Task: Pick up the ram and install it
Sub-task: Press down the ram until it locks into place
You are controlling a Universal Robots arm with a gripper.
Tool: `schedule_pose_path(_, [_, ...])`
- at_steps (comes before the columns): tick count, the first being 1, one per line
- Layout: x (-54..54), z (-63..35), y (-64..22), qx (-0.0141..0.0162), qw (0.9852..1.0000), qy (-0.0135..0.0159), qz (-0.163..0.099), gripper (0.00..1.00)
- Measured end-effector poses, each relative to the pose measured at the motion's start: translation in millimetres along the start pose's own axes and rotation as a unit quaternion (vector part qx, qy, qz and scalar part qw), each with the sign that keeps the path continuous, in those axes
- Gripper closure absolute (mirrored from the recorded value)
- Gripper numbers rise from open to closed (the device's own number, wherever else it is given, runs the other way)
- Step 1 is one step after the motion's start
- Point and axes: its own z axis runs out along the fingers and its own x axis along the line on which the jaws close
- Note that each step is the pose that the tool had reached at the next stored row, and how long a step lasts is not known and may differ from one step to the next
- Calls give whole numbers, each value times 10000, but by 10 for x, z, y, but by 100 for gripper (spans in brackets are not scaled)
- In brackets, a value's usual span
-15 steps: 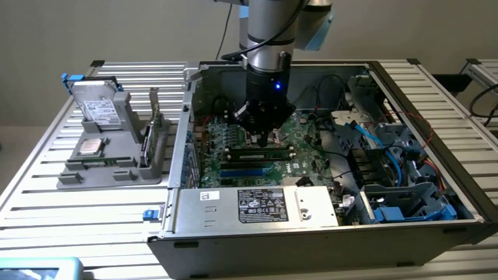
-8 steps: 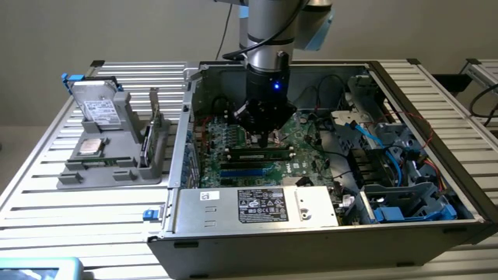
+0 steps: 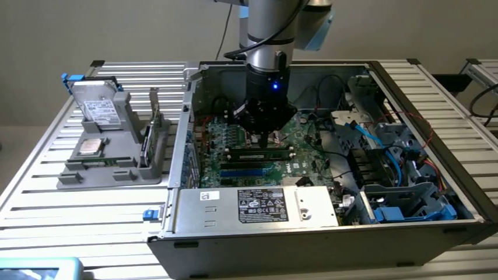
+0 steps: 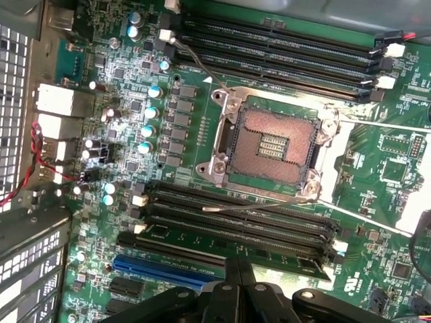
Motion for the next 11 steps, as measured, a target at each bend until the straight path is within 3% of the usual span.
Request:
schedule_pose_path(4, [0,1,0,21,9998,-3,188,89])
schedule_pose_path(7, [1,0,0,49,9995,-21,308,89])
schedule_pose_path(8, [1,0,0,52,9995,-37,315,89])
schedule_pose_path(11, [0,0,0,52,9995,-43,316,89])
